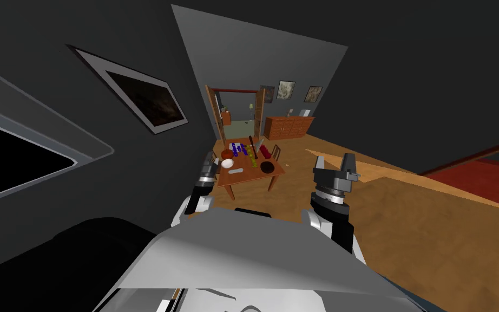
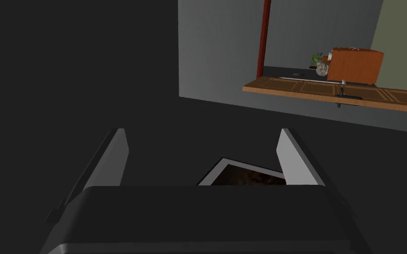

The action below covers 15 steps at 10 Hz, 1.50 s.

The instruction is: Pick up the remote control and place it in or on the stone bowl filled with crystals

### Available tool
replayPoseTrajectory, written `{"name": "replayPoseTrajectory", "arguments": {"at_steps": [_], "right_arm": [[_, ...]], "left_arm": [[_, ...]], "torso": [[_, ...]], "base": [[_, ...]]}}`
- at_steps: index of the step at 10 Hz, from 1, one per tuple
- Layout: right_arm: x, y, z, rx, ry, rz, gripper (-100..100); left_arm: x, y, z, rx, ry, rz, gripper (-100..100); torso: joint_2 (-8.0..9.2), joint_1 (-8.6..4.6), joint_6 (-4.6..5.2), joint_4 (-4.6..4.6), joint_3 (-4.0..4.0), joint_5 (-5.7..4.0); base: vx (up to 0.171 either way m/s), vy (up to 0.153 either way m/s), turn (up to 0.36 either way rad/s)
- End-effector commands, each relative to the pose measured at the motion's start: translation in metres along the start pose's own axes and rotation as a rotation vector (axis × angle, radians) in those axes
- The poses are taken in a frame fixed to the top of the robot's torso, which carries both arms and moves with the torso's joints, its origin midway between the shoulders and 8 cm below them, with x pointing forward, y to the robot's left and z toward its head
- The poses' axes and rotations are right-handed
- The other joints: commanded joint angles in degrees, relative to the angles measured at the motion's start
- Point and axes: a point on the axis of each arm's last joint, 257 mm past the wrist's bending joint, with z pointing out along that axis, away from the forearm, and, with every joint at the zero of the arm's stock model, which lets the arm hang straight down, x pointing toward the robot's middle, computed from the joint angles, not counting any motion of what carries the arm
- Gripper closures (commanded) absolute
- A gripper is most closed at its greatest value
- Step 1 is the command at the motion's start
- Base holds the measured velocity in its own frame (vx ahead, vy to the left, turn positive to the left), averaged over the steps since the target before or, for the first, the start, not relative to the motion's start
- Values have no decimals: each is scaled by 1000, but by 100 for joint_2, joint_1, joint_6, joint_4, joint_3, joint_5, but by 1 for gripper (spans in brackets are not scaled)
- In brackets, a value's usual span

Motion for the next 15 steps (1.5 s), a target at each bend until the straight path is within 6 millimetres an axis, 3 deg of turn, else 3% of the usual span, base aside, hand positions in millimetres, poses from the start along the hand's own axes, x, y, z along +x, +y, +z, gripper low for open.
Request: {"name": "replayPoseTrajectory", "arguments": {"at_steps": [1, 2, 5, 6, 7, 8, 9, 10, 11, 12, 13, 14, 15], "right_arm": [[0, 0, 0, 0, 0, 0, 0], [0, 0, 0, 0, 0, 0, 0], [0, 0, 0, 0, 0, 0, 0], [0, 0, 0, 0, 0, 0, 0], [0, 0, 0, 0, 0, 0, 0], [0, 0, 0, 0, 0, 0, 0], [0, 0, 0, 0, 0, 0, 0], [0, 0, 0, 0, 0, 0, 0], [0, 0, 0, 0, 0, 0, 0], [0, 0, 0, 0, 0, 0, 0], [0, 0, 0, 0, 0, 0, 0], [0, 0, 0, 0, 0, 0, 0], [0, 0, 0, 0, 0, 0, 0]], "left_arm": [[-17, 27, 0, -75, -5, 23, -100], [-17, 29, -1, -81, -6, 23, -100], [-61, 76, -5, -221, -57, 54, -100], [-62, 82, -7, -242, -60, 54, -100], [-80, 97, -10, -286, -87, 60, -100], [-80, 101, -11, -301, -89, 60, -100], [-100, 117, -17, -350, -121, 64, -100], [-100, 120, -18, -362, -123, 64, -100], [-120, 132, -23, -400, -157, 67, -100], [-121, 138, -26, -425, -161, 65, -100], [-142, 152, -33, -471, -199, 66, -100], [-142, 156, -35, -488, -202, 64, -100], [-164, 169, -44, -533, -243, 62, -100]], "torso": [[0, 0, 0, 0, 0, 0], [-2, 2, 0, -1, -1, 1], [-7, -2, 1, -1, -4, 0], [-6, 0, 0, -2, -4, 1], [-7, 2, -6, -1, -4, 1], [-8, 1, -2, -2, -5, 0], [-15, 6, -3, -3, -8, 1], [-17, 4, 0, -4, -10, 2], [-18, 9, -6, -4, -10, 2], [-15, 6, -2, -3, -9, 2], [-16, 8, -5, -3, -9, 2], [-16, 8, -2, -3, -9, 2], [-18, 10, -5, -4, -10, 2]], "base": [[-76, -23, -277], [-51, -18, -66], [-65, -32, -277], [-60, -25, -67], [-56, -35, -156], [-37, -18, -117], [-33, -25, -286], [-33, -13, -100], [-46, -23, -177], [-39, -15, -130], [-37, -20, -242], [-31, -13, -122], [-28, -18, -210]]}}
